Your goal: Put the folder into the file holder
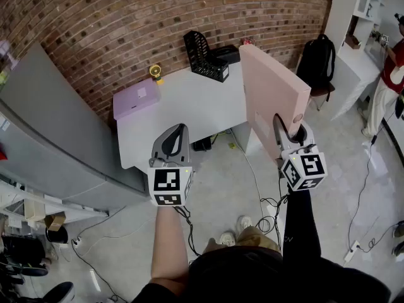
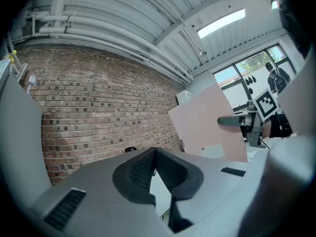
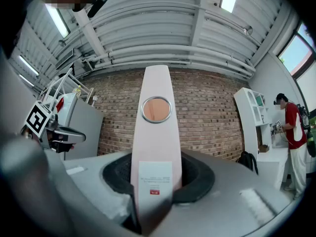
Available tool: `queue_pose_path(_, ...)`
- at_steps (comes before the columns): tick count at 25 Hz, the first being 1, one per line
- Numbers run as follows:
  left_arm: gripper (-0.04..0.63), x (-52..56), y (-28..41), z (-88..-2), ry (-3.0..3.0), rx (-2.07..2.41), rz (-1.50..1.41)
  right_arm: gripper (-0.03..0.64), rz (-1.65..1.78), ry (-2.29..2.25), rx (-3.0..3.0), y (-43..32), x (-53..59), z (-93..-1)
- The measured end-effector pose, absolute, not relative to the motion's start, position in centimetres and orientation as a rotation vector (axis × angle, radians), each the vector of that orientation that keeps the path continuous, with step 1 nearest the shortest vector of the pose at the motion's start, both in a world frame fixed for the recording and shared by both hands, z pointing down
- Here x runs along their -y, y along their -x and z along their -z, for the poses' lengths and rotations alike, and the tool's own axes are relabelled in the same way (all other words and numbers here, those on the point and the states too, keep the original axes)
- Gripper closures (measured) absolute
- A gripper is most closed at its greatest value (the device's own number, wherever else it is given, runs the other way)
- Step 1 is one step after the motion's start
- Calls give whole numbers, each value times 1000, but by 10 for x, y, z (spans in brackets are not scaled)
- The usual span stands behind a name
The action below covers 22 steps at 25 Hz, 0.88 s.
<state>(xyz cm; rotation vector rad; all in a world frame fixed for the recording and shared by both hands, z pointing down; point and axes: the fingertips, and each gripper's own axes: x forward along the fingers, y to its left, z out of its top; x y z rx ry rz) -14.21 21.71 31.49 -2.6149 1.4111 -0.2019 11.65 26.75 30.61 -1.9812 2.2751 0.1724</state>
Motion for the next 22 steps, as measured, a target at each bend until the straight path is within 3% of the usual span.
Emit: queue_pose_path(22, 588, -101, 74, -312, 2584, -1452, 237, 472, -166, 1890, -2291, -178, -136, -298)
